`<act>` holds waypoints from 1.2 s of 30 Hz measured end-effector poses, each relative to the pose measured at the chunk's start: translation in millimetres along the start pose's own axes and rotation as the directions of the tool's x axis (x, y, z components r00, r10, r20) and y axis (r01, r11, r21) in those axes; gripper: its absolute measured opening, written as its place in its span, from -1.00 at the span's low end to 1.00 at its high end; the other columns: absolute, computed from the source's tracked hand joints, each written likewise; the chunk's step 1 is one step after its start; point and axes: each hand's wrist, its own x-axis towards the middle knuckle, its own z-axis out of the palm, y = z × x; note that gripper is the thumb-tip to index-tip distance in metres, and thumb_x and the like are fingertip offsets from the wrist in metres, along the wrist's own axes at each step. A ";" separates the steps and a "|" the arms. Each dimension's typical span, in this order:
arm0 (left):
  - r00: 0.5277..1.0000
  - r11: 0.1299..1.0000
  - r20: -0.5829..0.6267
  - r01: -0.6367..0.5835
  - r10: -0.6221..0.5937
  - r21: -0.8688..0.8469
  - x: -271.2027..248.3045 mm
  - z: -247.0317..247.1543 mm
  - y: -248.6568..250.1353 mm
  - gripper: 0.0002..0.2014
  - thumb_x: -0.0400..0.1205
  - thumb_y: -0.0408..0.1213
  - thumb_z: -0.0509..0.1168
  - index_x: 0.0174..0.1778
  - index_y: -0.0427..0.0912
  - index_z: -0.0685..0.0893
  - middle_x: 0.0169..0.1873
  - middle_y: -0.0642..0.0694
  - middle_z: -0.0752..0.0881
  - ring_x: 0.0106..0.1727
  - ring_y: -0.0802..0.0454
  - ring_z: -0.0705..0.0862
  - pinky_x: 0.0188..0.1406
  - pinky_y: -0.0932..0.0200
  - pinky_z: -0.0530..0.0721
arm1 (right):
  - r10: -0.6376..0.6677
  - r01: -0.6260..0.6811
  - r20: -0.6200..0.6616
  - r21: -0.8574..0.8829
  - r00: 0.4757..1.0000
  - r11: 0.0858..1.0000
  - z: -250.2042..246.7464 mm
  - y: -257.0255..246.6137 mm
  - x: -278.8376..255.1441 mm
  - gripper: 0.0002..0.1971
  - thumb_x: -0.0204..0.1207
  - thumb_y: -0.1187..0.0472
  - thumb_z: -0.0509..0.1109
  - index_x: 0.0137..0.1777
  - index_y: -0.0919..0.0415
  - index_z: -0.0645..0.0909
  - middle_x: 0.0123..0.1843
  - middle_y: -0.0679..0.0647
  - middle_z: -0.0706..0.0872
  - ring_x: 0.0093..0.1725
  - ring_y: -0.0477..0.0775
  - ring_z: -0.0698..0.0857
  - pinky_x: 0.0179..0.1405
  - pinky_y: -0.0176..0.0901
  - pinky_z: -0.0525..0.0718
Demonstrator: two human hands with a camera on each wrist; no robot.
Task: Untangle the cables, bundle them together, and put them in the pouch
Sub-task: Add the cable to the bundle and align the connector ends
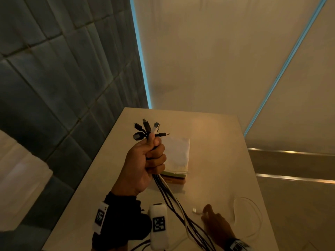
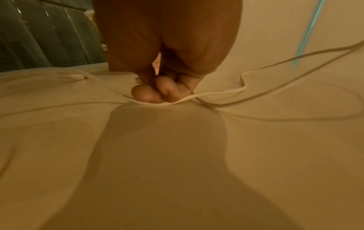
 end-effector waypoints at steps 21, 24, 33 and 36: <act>0.980 0.799 -0.050 -0.128 0.194 0.587 18.3 22.1 -52.9 -0.65 0.71 0.00 0.13 0.20 -0.18 0.61 -0.16 -0.15 0.79 -0.21 0.01 0.79 -0.27 0.06 0.77 | -0.289 0.591 -0.519 0.753 0.804 0.292 -191.4 -184.9 -58.5 -0.64 0.56 0.01 0.26 -0.01 0.37 0.47 -0.33 0.20 0.68 -0.50 0.02 0.57 -0.59 -0.25 0.53; 0.964 0.739 -0.044 -0.172 0.263 0.652 18.0 23.4 -54.4 -0.58 0.64 0.00 0.18 0.21 -0.28 0.61 -0.39 0.04 0.66 -0.46 0.19 0.62 -0.49 0.34 0.58 | -0.323 0.578 -0.491 0.763 0.809 0.289 -194.3 -183.4 -61.2 -0.62 0.57 0.00 0.24 0.03 0.40 0.45 -0.38 0.10 0.68 -0.57 -0.07 0.53 -0.63 -0.31 0.48; 0.925 0.829 -0.078 -0.293 0.372 0.476 14.5 27.8 -40.2 -0.66 0.64 0.05 0.15 -0.20 -0.17 0.59 -0.52 -0.04 0.33 -0.49 0.05 0.27 -0.46 0.12 0.26 | -0.487 0.611 -0.428 0.724 0.761 0.319 -193.6 -160.9 -62.8 -0.67 0.60 0.21 0.28 -0.19 0.55 0.54 -0.51 -0.06 0.48 -0.55 -0.19 0.36 -0.56 -0.42 0.35; 0.916 0.835 -0.098 -0.305 0.388 0.458 15.5 33.2 -40.9 -0.66 0.63 0.07 0.14 -0.31 -0.05 0.62 -0.47 0.02 0.48 -0.40 0.10 0.46 -0.30 0.13 0.48 | -0.547 0.646 -0.417 0.686 0.726 0.334 -193.8 -165.7 -63.4 -0.66 0.61 0.22 0.26 -0.23 0.55 0.53 -0.49 -0.12 0.48 -0.54 -0.24 0.37 -0.52 -0.48 0.36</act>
